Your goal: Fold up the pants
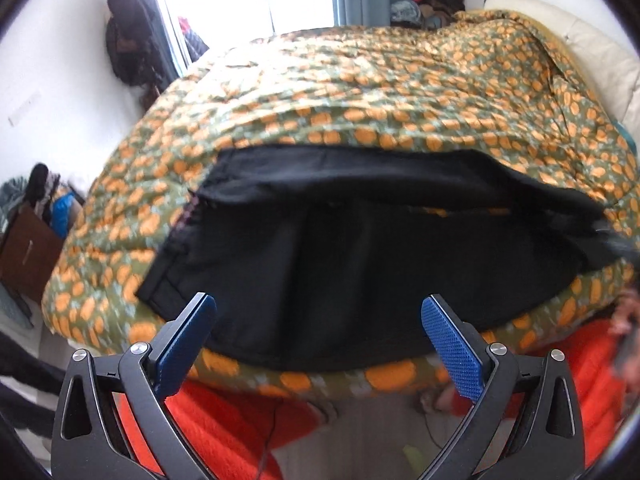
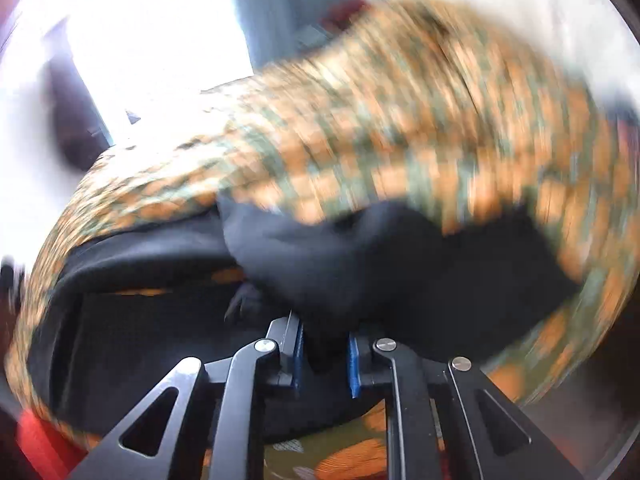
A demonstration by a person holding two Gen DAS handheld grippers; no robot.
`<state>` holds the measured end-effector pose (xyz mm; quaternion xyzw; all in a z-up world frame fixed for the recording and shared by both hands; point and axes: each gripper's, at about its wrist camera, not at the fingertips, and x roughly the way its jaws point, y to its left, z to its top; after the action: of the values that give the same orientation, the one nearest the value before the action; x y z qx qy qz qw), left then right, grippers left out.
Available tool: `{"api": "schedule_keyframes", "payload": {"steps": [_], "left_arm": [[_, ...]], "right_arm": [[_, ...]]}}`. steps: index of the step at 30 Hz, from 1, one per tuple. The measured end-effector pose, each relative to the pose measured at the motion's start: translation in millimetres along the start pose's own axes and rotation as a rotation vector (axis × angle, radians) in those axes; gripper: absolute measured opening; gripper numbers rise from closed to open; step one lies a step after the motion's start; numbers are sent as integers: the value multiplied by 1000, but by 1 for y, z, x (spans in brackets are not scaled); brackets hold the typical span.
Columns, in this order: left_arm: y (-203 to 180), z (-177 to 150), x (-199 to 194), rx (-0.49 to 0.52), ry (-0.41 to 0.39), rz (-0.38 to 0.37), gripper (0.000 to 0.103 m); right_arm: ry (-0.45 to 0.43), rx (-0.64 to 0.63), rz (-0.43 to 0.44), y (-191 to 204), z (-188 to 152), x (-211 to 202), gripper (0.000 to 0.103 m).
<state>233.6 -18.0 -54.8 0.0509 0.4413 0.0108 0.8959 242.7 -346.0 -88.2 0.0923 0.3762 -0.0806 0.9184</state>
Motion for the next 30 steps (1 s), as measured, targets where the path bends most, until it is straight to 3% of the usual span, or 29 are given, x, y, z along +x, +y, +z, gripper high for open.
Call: {"api": "schedule_keyframes", "payload": {"steps": [2,5,6,9,11,16,23,25,27,28,29,30], "left_arm": [[11,14,12,-21,-50,-27,103],[22,48,53,-62,-16,-213,103],[23,63,75,-92,12,-309,103],[21,97,130,-193,82,-502,103],[12,115,167,-250,136,-551,102],[-9,145,238,-294,241,-506,102],[-31,174,283,-350,308,-523,97],[-42,178,293,-329,337,-514,86],[-52,179,308,-313,393,-493,66],[-55,178,316,-318,420,-488,62],[-57,176,321,-326,438,-483,50],[-59,173,328,-333,454,-475,26]], "right_arm": [[-81,-177,27,17,17,-50,15],[-133,-362,32,39,12,-102,15],[-143,-406,29,43,7,-116,15],[-166,-441,-2,48,-9,-136,13],[-175,-415,-14,42,-17,-141,13],[-219,-333,-18,36,-33,-159,11],[-258,-377,-16,44,-46,-174,9],[-277,-399,-20,46,-50,-182,9],[-294,-412,-22,48,-54,-190,9],[-301,-418,-24,49,-54,-194,9],[-308,-422,-25,49,-55,-197,8],[-315,-429,-27,50,-56,-200,8]]}}
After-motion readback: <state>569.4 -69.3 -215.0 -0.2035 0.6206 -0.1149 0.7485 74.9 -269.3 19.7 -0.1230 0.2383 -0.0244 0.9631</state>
